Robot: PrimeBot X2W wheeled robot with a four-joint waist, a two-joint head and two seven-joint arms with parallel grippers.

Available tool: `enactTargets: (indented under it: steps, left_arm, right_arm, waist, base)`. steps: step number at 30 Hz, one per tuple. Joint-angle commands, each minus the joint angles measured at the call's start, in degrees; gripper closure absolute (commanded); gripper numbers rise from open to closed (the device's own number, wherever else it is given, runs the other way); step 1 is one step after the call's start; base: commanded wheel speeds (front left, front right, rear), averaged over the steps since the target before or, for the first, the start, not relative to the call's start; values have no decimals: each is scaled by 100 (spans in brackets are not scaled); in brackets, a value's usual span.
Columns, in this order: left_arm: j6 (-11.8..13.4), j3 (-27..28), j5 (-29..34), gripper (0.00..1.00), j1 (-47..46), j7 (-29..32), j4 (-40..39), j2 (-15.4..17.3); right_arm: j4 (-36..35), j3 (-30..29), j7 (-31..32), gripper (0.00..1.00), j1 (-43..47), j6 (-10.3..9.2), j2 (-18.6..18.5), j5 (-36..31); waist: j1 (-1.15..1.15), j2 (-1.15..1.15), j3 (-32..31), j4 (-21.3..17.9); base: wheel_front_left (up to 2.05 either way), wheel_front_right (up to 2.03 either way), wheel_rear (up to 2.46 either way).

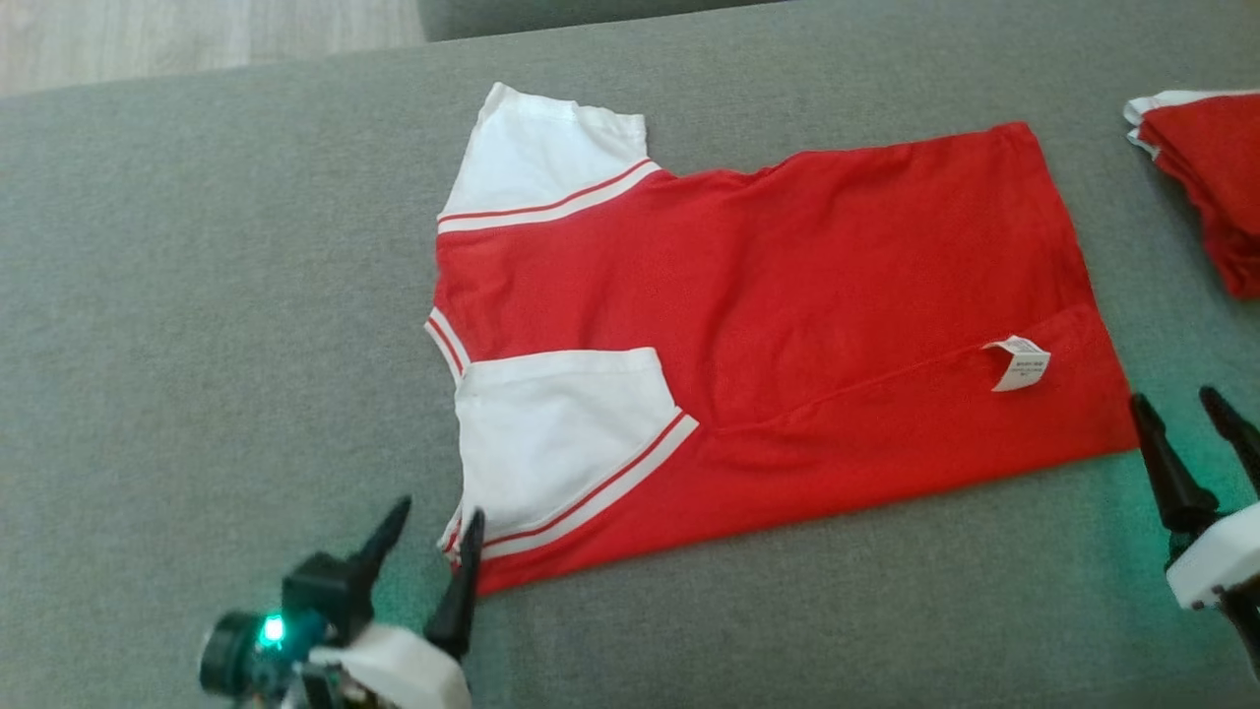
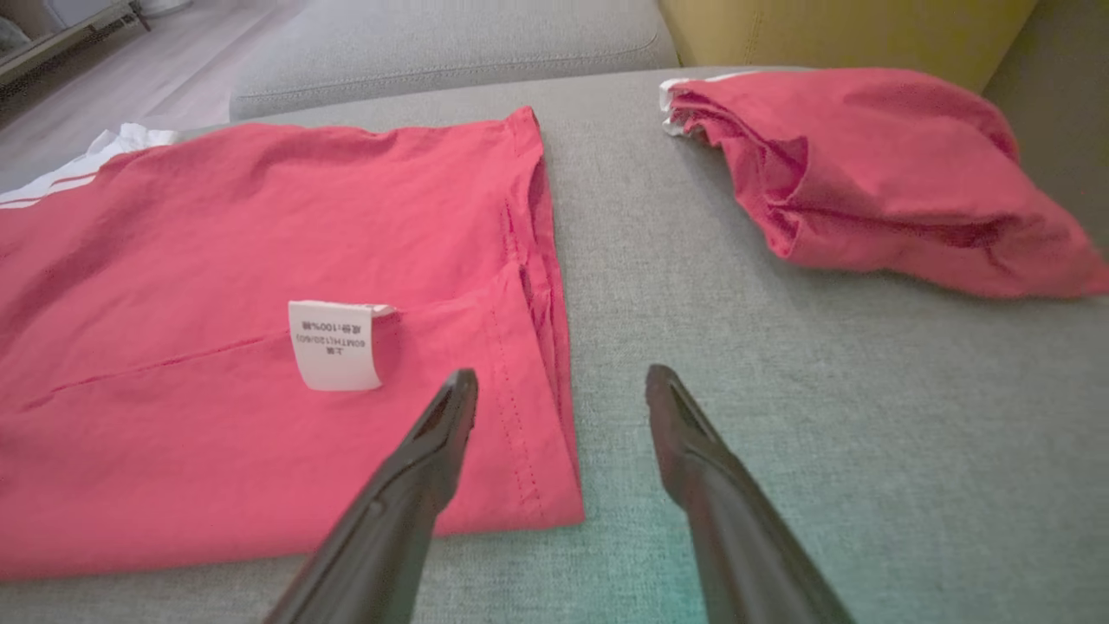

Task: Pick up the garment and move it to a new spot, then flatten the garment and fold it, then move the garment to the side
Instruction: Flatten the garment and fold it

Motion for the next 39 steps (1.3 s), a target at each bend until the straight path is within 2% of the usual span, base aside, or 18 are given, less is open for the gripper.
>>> enactTargets:
  steps: [1,5,10,13,16,17,21,27,31,39]
  left_arm:
    - [-12,292,53,0,-366,-71,-212,135]
    - [-90,417,128,0,-745,71,-400,343]
    - [-678,606,228,0,-1927,572,-585,809]
    - [-1105,692,127,0,-2771,1064,-483,934]
    - [-1643,650,80,0,-3721,1685,-197,1030]
    - [-1981,612,52,0,-4365,2076,82,1015]
    - [-2525,515,-225,0,-5474,2947,852,791]
    - [-2741,446,-399,0,-6569,3630,2067,513]
    - [-2797,292,-267,0,-6987,3943,2670,562]
    - [-2867,174,-329,0,-7272,3958,3228,539]
  right_arm:
    - [-219,-115,-20,0,109,-5,-103,-172]
    - [-412,-299,8,0,75,-5,77,-396]
    - [-655,-428,78,0,-99,-5,250,-780]
    - [-765,-468,110,0,-277,-5,317,-937]
    - [-890,-498,119,0,-469,-5,343,-1036]
    - [-980,-491,130,0,-602,-5,360,-1081]
    - [-1113,-480,101,0,-803,-5,378,-1135]
    - [-1109,-353,46,0,-1072,-5,479,-1150]
    - [-996,-203,-70,0,-1253,-5,552,-1111]
    - [-631,18,-325,0,-1442,-5,654,-1012]
  waist:
    - [0,0,49,-53]
    - [0,0,167,-117]
    - [0,0,500,-205]
    - [0,0,735,-261]
    - [0,0,1003,-322]
    - [0,0,1205,-376]
    - [0,0,1593,-460]
    - [0,0,2056,-694]
    - [0,0,2297,-887]
    - [0,0,2477,-1092]
  base:
    - [0,0,0]
    - [0,0,0]
    - [0,0,0]
    - [0,0,0]
    - [0,0,0]
    - [0,0,0]
    - [0,0,0]
    - [0,0,0]
    - [0,0,0]
    - [0,0,0]
